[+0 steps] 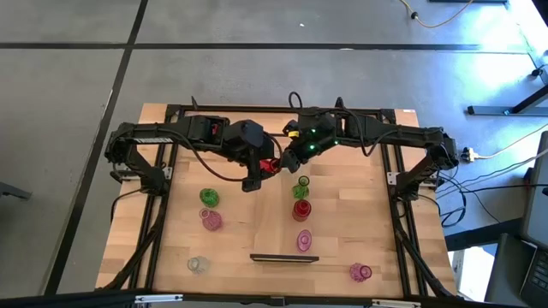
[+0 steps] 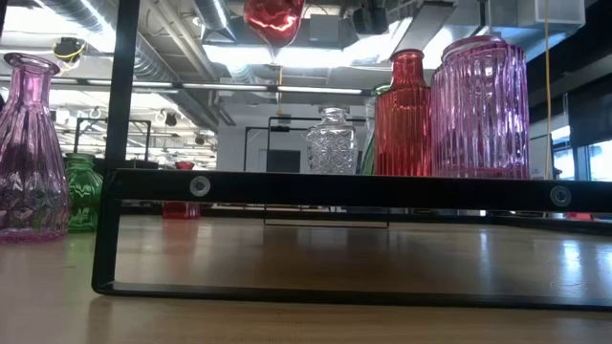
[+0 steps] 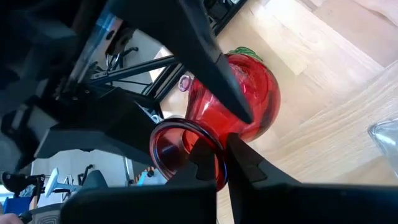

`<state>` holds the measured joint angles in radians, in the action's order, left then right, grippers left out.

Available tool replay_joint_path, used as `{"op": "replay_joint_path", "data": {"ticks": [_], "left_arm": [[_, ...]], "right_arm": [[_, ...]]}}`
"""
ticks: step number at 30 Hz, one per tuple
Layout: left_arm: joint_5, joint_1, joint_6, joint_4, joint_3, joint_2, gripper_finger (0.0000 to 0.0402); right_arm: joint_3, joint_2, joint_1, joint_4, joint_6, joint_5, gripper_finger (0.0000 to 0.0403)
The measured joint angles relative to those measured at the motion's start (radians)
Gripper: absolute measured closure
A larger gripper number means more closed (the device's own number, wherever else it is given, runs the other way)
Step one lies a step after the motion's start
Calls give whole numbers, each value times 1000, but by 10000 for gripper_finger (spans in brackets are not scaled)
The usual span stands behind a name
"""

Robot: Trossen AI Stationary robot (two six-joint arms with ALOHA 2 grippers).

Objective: Sort vases onto shelf
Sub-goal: Put the bottom red vase aligned with the other red vase on the shelf

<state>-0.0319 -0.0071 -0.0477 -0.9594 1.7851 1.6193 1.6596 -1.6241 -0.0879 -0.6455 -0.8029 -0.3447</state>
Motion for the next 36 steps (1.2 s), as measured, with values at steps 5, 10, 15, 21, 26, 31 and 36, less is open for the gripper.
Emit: {"op": "replay_joint_path", "data": {"ticks": [5, 10, 15, 21, 26, 31, 36], "left_arm": [[1, 0, -2, 6, 0, 5, 221], [-2, -1, -1, 7, 0, 5, 277], [-6, -1, -25, 8, 0, 5, 277], [-11, 0, -34, -5, 0, 5, 277], [-15, 2, -54, -47, 2, 3, 277], [-37, 4, -55, -67, 3, 3, 277], [-34, 7, -63, -148, -2, 4, 277]], "right_arm": [[0, 0, 0, 3, 0, -8, 403], [0, 0, 2, -2, -4, -16, 402], [0, 0, 2, -1, 7, -13, 392], [0, 0, 2, 9, 25, 8, 368], [0, 0, 0, 28, 26, 13, 344], [-1, 0, 0, 34, 27, 19, 329], [0, 10, 0, 41, 28, 21, 321]]}}
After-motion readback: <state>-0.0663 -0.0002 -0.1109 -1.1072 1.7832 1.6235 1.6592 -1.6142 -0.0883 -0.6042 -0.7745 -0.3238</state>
